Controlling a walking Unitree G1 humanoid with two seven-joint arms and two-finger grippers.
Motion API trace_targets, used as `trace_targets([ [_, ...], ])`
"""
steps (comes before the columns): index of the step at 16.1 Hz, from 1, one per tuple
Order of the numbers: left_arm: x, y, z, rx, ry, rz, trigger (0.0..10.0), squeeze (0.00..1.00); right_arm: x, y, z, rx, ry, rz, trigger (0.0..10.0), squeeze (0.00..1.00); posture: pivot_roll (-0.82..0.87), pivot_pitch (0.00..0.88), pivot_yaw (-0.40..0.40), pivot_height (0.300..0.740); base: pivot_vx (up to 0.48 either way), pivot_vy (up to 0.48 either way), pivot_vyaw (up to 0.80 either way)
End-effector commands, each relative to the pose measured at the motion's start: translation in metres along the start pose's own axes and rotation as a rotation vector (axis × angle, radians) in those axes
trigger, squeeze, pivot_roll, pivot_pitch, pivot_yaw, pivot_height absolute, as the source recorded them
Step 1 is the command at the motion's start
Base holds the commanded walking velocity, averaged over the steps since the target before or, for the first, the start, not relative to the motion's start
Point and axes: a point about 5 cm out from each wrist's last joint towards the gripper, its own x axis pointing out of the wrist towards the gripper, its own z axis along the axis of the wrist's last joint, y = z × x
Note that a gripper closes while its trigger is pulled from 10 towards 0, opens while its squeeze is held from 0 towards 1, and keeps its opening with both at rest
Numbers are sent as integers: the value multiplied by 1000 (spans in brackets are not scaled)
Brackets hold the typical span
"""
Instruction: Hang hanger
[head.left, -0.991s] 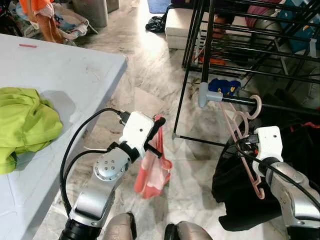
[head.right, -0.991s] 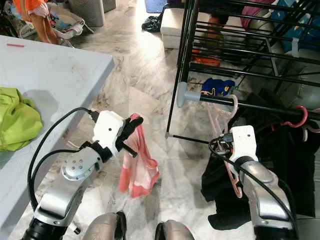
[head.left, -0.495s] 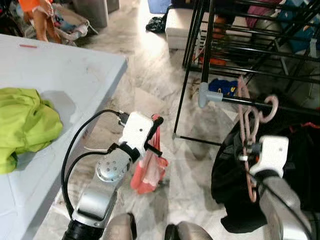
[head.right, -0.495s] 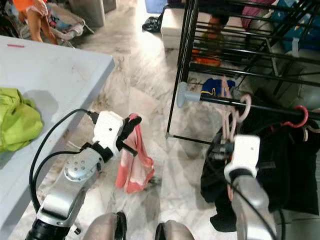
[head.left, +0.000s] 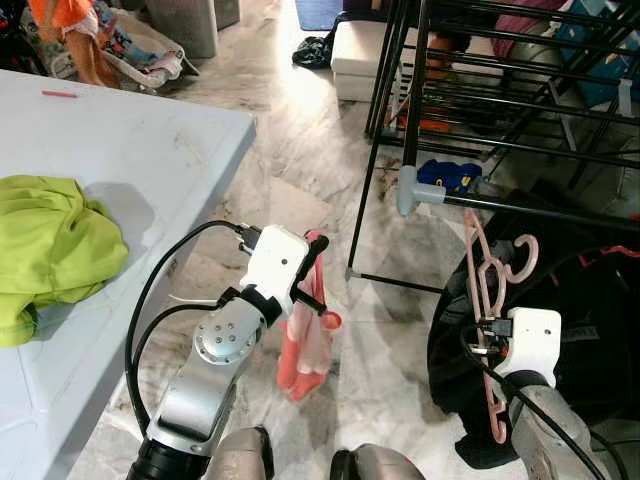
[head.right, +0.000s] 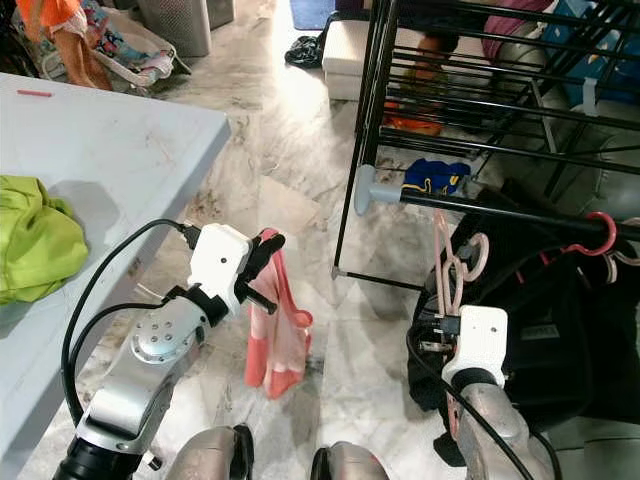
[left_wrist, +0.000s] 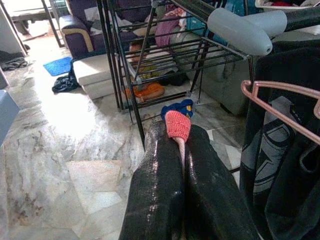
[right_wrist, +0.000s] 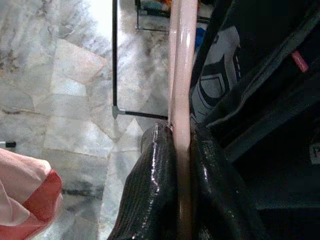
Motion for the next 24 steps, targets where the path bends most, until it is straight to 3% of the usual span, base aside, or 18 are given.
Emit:
trace_targets([
  [1,1,-2,2,8,-15,-7,10000,0,2,-3,4,-1,-16,-10,10000,0,-17,74,-34,740,0,0,0],
  [14,1,-3,2,12,-13,-17,10000,0,9,2,12,-16,-51,8,10000,0,-17,78,-37,740,-285,0,0],
  [20,3,-4,6,15,-27,-29,10000,0,15,4,21,23,-89,5,10000,0,-15,74,-38,740,-195,0,0],
  [24,4,-4,9,-6,-36,-32,10000,0,19,7,23,29,-87,14,10000,0,-13,85,-41,740,0,0,-800],
])
